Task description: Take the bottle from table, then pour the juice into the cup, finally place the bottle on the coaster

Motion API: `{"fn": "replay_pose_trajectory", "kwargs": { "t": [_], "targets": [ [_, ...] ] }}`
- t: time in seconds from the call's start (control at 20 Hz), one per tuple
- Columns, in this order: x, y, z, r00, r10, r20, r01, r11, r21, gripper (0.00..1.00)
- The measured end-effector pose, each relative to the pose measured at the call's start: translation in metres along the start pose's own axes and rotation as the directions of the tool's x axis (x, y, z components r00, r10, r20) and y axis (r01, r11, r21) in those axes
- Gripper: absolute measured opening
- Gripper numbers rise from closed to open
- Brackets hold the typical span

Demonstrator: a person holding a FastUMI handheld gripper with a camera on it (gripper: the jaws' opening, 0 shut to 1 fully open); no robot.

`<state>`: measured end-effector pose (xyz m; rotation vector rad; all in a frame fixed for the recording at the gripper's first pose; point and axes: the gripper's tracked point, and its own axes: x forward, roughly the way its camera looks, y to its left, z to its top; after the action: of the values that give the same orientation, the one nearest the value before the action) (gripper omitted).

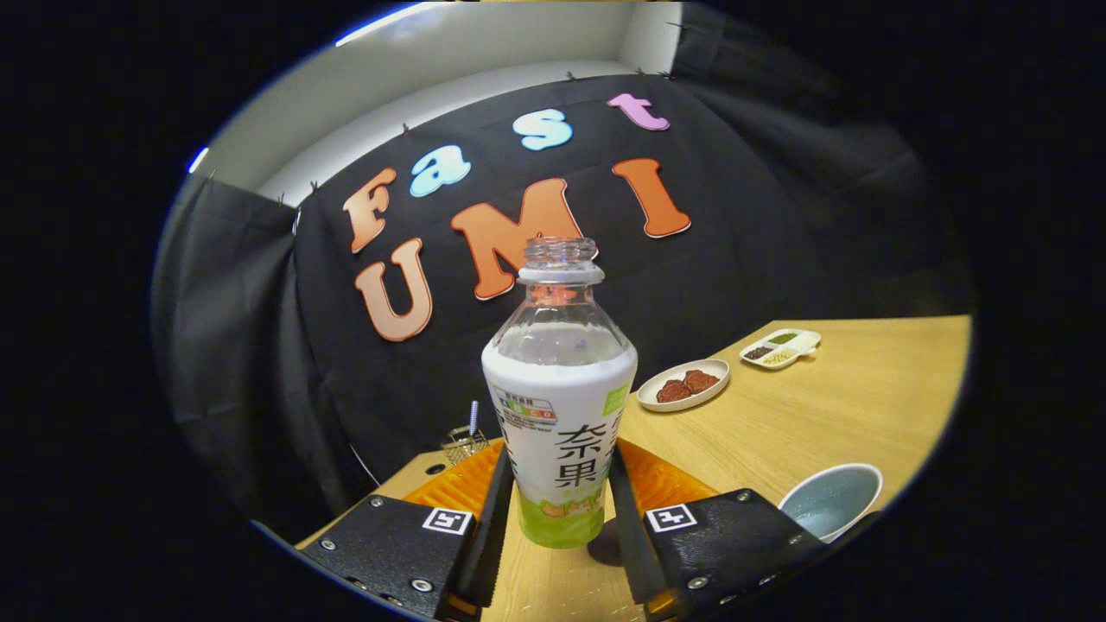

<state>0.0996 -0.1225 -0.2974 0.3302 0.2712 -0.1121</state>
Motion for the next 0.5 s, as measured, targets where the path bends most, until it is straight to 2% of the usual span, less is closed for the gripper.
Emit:
{"fn": "replay_pose_trajectory", "kwargs": {
  "t": [0.1,0.25,0.5],
  "targets": [
    [0.018,-0.002,-0.006,1.000,-0.015,-0.028,0.011,0.993,-0.115,0.59],
    [0.036,-0.009,-0.021,0.995,-0.051,-0.080,0.033,0.976,-0.215,0.59],
    [0.047,-0.021,-0.052,0.982,-0.088,-0.166,0.040,0.961,-0.272,0.59]
  ]
}}
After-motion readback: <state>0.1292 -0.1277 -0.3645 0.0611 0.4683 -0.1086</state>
